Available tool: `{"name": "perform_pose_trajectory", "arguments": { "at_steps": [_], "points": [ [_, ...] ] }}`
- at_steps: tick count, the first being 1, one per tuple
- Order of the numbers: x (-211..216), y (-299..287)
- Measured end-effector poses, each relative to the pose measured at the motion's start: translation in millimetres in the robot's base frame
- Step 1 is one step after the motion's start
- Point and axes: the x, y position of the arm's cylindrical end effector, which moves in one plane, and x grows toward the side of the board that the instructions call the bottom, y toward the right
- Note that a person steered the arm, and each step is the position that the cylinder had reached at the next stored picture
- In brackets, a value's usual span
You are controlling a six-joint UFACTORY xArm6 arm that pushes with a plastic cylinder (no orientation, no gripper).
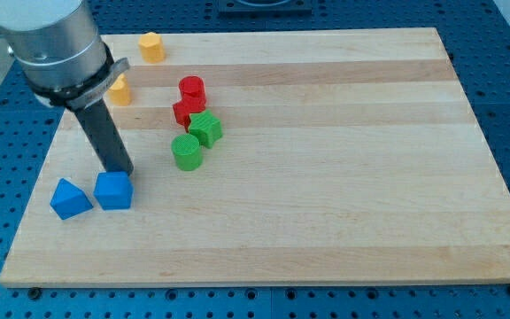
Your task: Push the blue cube along with blue triangle a bit left
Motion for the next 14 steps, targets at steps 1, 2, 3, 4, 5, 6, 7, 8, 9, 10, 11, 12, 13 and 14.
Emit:
{"name": "perform_pose_trajectory", "arguments": {
  "at_steps": [1, 2, 3, 4, 5, 6, 7, 8, 9, 10, 11, 12, 13, 14],
  "points": [
    [10.9, 0.0],
    [5.6, 12.6],
    [5.4, 42.1],
    [9.7, 56.2],
    [23.4, 60.6],
    [38.3, 60.7],
    [40.0, 60.7],
    [40.0, 60.2],
    [40.0, 59.7],
    [40.0, 54.3],
    [40.0, 44.1],
    [40.0, 25.6],
    [40.0, 14.7],
    [39.9, 14.4]
  ]
}}
